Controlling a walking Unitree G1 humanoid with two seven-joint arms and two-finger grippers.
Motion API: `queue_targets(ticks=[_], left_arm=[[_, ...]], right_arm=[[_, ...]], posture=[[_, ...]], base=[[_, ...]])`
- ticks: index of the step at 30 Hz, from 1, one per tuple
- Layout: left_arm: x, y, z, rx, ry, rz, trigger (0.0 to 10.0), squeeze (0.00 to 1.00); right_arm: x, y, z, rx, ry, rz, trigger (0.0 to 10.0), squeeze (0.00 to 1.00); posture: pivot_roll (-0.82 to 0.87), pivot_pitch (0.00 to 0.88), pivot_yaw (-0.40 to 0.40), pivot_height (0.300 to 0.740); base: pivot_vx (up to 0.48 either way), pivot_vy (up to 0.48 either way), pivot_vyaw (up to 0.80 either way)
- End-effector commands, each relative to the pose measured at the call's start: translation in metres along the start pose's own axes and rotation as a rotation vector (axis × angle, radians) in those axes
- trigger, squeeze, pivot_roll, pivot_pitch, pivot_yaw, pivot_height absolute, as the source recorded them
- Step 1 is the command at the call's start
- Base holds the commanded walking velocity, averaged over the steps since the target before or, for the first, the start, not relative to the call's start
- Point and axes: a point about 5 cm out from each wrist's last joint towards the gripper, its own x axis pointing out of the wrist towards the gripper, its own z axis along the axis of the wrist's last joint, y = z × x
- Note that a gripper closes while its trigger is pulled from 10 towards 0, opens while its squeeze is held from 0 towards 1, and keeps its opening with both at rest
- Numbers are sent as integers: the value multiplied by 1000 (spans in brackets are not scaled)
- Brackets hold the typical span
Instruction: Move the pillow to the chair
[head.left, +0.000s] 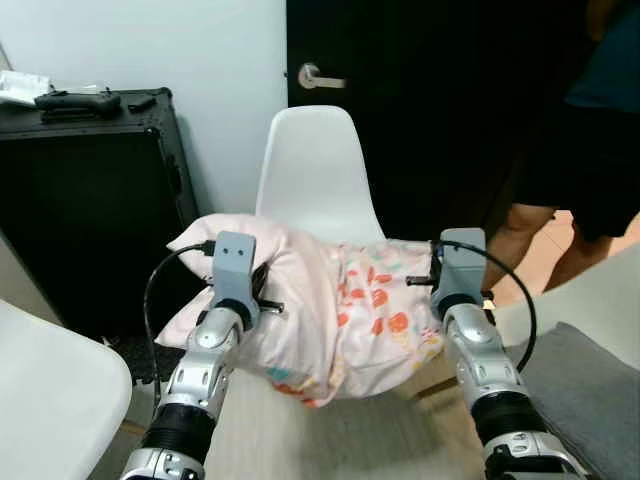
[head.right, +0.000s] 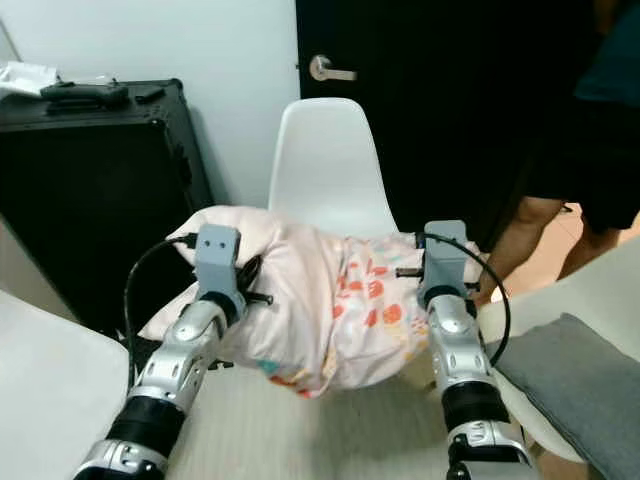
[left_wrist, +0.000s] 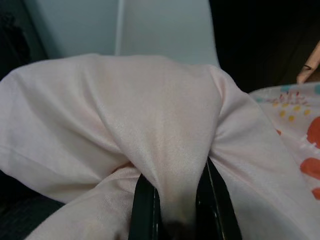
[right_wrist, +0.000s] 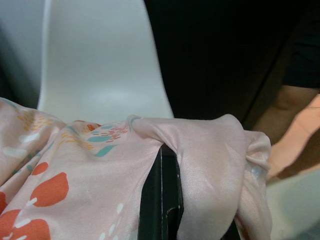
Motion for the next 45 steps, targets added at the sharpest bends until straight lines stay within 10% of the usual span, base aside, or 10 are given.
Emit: queue_targets(ticks=[1, 45], left_arm=[[3, -8, 15, -2, -75, -40, 10000, 0], [0, -7, 12, 16, -74, -51, 10000, 0]], right_arm=[[5, 6, 15, 13, -65, 32, 10000, 0], [5, 11, 11, 15, -46, 57, 10000, 0]], posture=[[-48, 0, 2, 740], [-42, 0, -6, 740]], base=[[398, 0, 0], [417, 0, -318]])
